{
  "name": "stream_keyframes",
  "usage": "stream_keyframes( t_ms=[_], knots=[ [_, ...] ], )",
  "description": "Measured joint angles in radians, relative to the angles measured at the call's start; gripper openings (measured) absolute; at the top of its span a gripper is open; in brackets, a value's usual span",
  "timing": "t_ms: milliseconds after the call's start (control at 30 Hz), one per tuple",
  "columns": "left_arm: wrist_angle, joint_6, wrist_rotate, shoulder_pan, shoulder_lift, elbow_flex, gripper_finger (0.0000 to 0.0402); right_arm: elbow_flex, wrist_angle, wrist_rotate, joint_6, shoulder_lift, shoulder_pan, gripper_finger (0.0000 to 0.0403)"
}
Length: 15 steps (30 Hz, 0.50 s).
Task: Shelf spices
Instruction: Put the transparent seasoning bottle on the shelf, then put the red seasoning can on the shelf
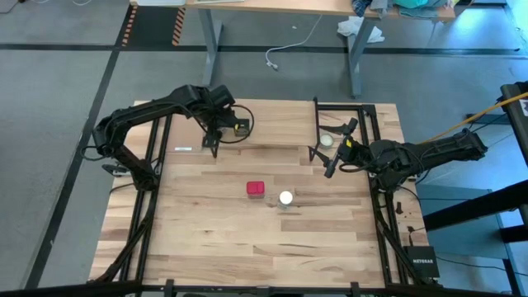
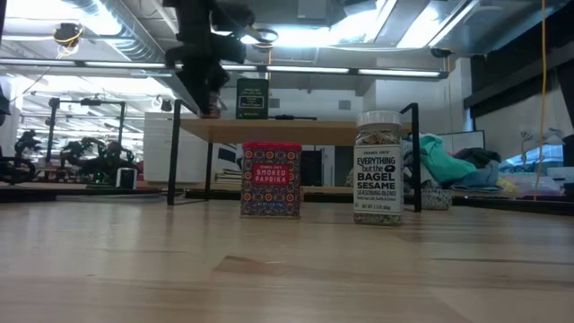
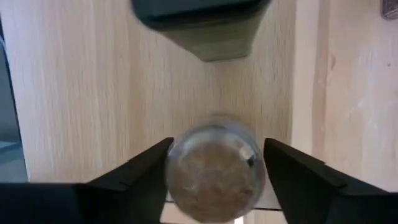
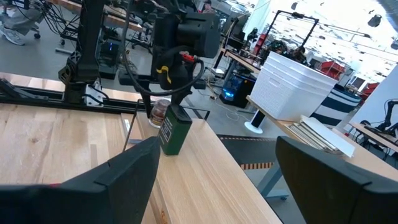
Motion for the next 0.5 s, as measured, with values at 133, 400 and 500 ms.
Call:
stream_keyframes(
  t_ms=[133, 400, 500],
  knots=[
    [-0.013, -0.008, -0.002, -0.010, 0.000, 0.010, 0.0262, 0.000, 0.000, 0.000, 0.000, 0.000, 0.000, 0.0326],
    [-0.013, -0.011, -0.017, -0.049, 0.000, 0.055, 0.0254, 0.000, -0.001, 0.015, 0.000, 0.000, 0.000, 0.0326],
    [-0.012, -0.011, -0.069, -0.065, 0.000, 0.089, 0.0251, 0.000, -0.001, 0.016, 0.000, 0.000, 0.000, 0.0326]
  ],
)
